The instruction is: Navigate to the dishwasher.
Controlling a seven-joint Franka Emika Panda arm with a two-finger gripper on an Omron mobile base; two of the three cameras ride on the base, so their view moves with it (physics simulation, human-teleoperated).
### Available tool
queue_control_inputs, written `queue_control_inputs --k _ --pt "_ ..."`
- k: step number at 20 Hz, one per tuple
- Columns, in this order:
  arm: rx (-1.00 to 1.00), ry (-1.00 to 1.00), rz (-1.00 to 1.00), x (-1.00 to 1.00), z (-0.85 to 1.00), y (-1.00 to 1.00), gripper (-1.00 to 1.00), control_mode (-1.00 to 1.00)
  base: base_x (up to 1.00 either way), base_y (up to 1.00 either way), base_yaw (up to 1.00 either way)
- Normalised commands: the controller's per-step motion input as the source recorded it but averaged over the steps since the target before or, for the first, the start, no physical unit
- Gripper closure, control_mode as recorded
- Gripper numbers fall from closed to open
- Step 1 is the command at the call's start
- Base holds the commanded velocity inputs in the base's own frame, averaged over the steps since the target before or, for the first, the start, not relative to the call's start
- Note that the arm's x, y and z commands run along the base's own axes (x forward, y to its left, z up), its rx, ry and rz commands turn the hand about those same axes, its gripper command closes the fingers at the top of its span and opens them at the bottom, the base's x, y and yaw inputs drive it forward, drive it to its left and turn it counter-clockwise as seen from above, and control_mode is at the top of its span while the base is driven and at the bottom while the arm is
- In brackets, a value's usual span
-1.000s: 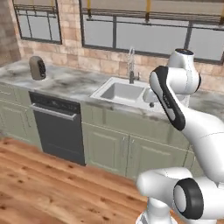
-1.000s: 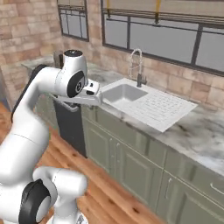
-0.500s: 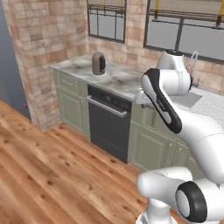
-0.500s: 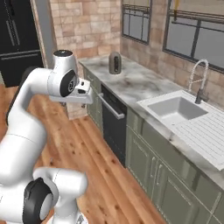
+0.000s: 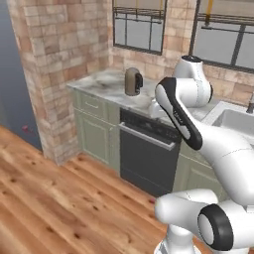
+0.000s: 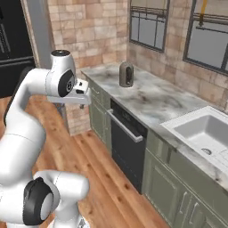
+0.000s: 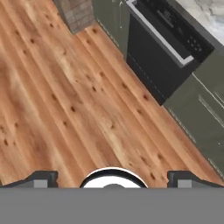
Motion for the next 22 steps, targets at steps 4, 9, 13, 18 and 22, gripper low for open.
queue_control_inputs --k 4,9,13,18,22 --pt "0.0 0.0 0.0 0.0 0.0 0.0 -1.0 1.0 1.0 0.79 -0.38" --pt "0.0 0.0 0.0 0.0 0.0 0.0 -1.0 1.0 1.0 0.63 -0.57" --pt "0.0 0.0 0.0 0.0 0.0 0.0 -1.0 1.0 0.98 0.64 -0.57" --pt "0.0 0.0 0.0 0.0 0.0 0.0 -1.0 1.0 0.97 0.63 -0.5" --pt "0.0 0.0 0.0 0.0 0.0 0.0 -1.0 1.0 0.71 0.27 -0.49"
